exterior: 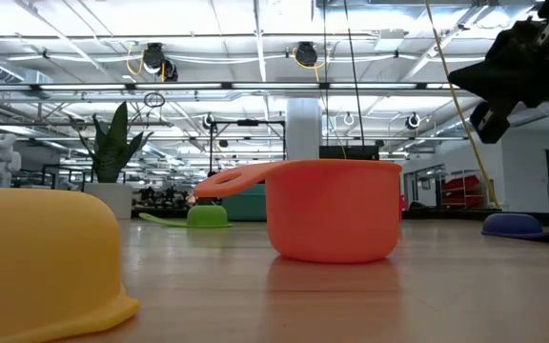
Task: Nest measuring cups in basket
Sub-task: Move the orange measuring cup to the center of the table
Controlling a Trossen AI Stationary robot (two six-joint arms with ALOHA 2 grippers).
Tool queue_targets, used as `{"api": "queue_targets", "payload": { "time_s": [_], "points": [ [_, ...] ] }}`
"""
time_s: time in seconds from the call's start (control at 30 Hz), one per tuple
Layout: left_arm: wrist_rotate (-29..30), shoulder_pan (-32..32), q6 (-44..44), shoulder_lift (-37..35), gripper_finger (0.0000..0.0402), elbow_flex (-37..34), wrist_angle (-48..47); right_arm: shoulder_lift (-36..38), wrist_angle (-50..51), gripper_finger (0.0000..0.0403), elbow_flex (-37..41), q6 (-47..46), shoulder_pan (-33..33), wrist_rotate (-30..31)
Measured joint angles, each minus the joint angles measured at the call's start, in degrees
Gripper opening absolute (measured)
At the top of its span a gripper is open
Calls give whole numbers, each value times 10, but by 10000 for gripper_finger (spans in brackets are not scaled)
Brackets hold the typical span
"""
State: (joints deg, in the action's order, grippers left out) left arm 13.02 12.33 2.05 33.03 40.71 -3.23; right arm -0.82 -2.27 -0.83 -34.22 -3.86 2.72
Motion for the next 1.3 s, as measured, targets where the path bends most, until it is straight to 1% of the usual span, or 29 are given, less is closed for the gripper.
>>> {"api": "queue_targets", "payload": {
  "time_s": [0.07, 0.2, 0.3, 0.37, 0.47, 0.53, 0.63, 0.73, 0.8, 0.93, 1.13, 1.2, 1.3],
  "points": [
    [0, 14, -2, 44, 24, 57, -44, 0, 0, 0, 0, -6, 0, -1],
    [0, 44, -22, 127, 24, 152, -108, 0, 5, 0, 0, -23, 0, -34],
    [1, 67, -44, 184, 24, 194, -127, -5, 2, 0, 0, -31, -7, -69],
    [4, 85, -59, 219, 24, 211, -132, -12, 1, 0, 0, -31, -19, -71],
    [9, 113, -86, 268, 24, 223, -132, -27, 1, 0, 0, -31, -38, -62],
    [25, 131, -104, 302, 24, 225, -132, -37, -2, 0, 0, -32, -52, -57],
    [49, 157, -126, 348, 24, 225, -134, -56, -24, 0, 0, -32, -72, -57],
    [60, 173, -144, 394, 24, 225, -133, -74, -53, 0, 0, -28, -92, -51],
    [65, 179, -155, 422, 24, 225, -134, -85, -68, 0, -2, -19, -106, -33],
    [66, 182, -162, 467, 24, 225, -133, -115, -65, 0, -25, 2, -131, 8],
    [70, 182, -182, 495, 24, 225, -132, -188, -62, 0, -104, 49, -161, 51],
    [75, 186, -194, 496, 24, 225, -132, -224, -54, 0, -142, 56, -169, 51],
    [97, 197, -202, 496, 24, 225, -131, -286, -14, 0, -212, 70, -188, 61]
  ]
}}
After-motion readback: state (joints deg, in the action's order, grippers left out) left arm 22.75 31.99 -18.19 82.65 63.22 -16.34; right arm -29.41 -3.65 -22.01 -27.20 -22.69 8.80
